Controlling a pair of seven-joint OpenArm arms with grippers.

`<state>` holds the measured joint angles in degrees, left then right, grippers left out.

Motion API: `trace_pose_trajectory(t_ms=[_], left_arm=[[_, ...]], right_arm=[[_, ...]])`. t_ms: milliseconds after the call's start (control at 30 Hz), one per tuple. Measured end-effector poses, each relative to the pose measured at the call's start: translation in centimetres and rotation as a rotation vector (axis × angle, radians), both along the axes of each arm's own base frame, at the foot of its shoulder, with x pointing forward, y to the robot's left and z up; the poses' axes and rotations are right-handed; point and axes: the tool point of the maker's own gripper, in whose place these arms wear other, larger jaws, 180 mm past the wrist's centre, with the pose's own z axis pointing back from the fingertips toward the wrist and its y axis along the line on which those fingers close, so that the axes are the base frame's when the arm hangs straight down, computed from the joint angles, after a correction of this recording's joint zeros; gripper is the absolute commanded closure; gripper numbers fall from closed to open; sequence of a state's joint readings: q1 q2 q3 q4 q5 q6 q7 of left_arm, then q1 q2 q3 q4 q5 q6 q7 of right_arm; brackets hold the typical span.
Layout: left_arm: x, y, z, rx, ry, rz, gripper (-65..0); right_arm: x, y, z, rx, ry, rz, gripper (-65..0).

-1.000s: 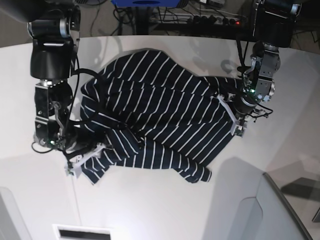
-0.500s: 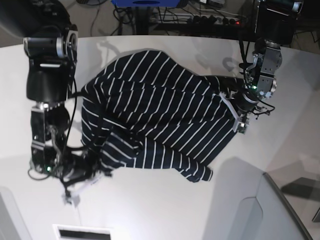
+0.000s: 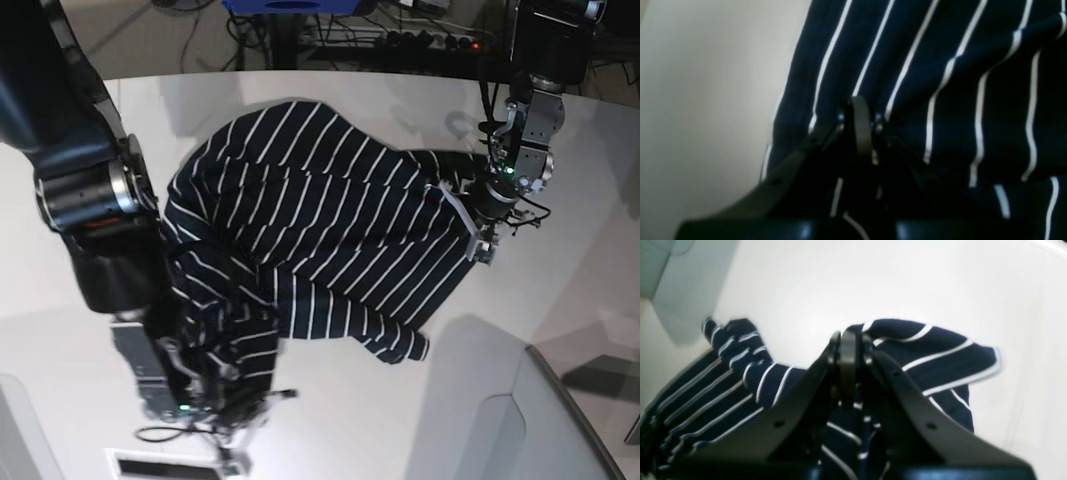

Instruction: Layout the t-shirt on the table in an organized manner, then fold the t-shirt properly

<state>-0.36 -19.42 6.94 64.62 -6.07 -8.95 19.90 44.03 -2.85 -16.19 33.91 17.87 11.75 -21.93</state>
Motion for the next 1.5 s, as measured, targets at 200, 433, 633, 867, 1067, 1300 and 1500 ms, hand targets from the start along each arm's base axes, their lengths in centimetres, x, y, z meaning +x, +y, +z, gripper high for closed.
trace_pose_trajectory(t_ms=[200,433,633,867,1067,1300,1500], left_arm=[[-0.2,-0.1,-0.1,-0.001,-0.001,-0.002,-3.6],[-0.2,-0.2,-0.1,-0.001,-0.004,-0.003,-3.6],[-0.2,0.0,-0.1,0.004,0.005,-0.001,-3.6],[-0.2,-0.2,-0.1,-0.001,-0.003,-0.004,-3.6],[-0.2,-0.3,-0.2,-0.001,0.000,-0.003,-3.6],[-0.3,-0.1,-0.2,-0.001,-0.001,0.001,-3.6],[-0.5,-0.1,-0.3,-0.002,-0.003,0.001,-3.6]], right_arm=[[0.6,1.7,-0.5,-0.029,0.001,0.034,-25.5],[-3.0,7.6,0.7,-0.171,-0.008,0.359,-43.4],[-1.6,-6.6,2.2,-0.117,0.054,-0.081,-39.0],[-10.9,-12.2,-6.8,-0.058,0.272,-0.219,-41.3],[-10.5,-14.2,-9.5,-0.045,0.264,-0.293,-43.8],[-11.8,-14.1,-12.0,-0.036,0.317,-0.306,-43.7],[-12.0,-13.9,-12.1,-0.033,0.323,-0.305,-17.3]])
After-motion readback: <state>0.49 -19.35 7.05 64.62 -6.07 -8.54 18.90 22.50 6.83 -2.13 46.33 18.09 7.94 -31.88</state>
